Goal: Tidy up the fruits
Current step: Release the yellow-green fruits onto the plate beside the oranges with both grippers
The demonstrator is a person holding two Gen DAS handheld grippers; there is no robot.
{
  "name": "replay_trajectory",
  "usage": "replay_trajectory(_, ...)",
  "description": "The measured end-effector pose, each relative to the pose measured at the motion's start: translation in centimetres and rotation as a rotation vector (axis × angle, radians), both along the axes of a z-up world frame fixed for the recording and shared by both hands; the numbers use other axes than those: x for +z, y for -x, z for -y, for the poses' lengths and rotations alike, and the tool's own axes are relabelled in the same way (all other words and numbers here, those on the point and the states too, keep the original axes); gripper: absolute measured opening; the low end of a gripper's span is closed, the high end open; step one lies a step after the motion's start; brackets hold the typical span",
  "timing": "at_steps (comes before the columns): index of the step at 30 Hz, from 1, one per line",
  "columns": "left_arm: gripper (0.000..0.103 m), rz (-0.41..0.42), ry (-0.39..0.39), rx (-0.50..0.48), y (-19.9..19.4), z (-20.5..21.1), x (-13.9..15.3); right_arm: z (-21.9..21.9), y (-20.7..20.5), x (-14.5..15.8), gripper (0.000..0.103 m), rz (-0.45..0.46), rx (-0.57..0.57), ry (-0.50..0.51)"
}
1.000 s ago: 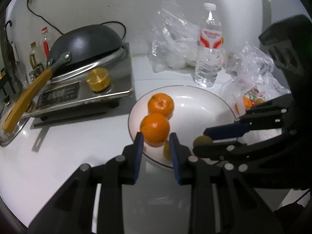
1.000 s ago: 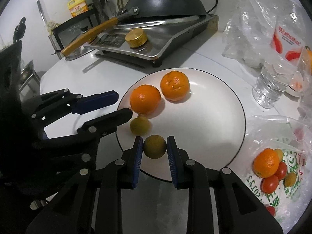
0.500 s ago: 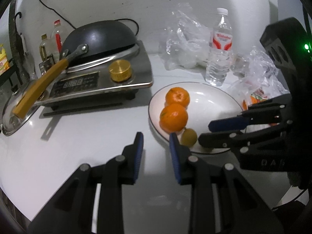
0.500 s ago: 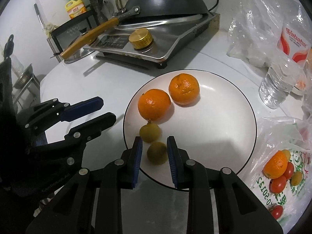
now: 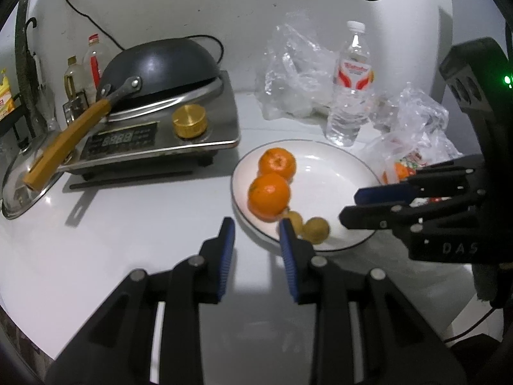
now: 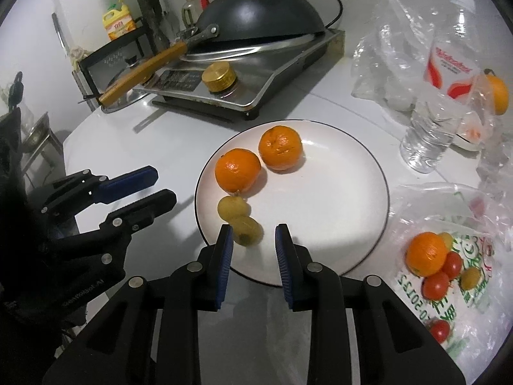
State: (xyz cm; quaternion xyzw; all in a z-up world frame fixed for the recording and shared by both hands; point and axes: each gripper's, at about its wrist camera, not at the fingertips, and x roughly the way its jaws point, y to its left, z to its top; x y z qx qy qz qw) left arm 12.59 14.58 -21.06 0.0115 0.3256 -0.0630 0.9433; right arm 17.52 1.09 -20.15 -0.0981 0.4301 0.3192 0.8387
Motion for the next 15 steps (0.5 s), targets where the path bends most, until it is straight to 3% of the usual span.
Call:
replay_trajectory(13, 0.033, 0.016, -0.008, -0.038, 1.0, 2.9, 1.3, 3.6, 1.7, 1.5, 0.029, 0.038, -0.035, -0.033)
replay_trajectory(15, 0.044, 0.020, -0.005, -0.041, 1.2, 3.4, 1.6, 4.4, 1.9, 1.7, 0.029, 0.045, -0.044, -0.038)
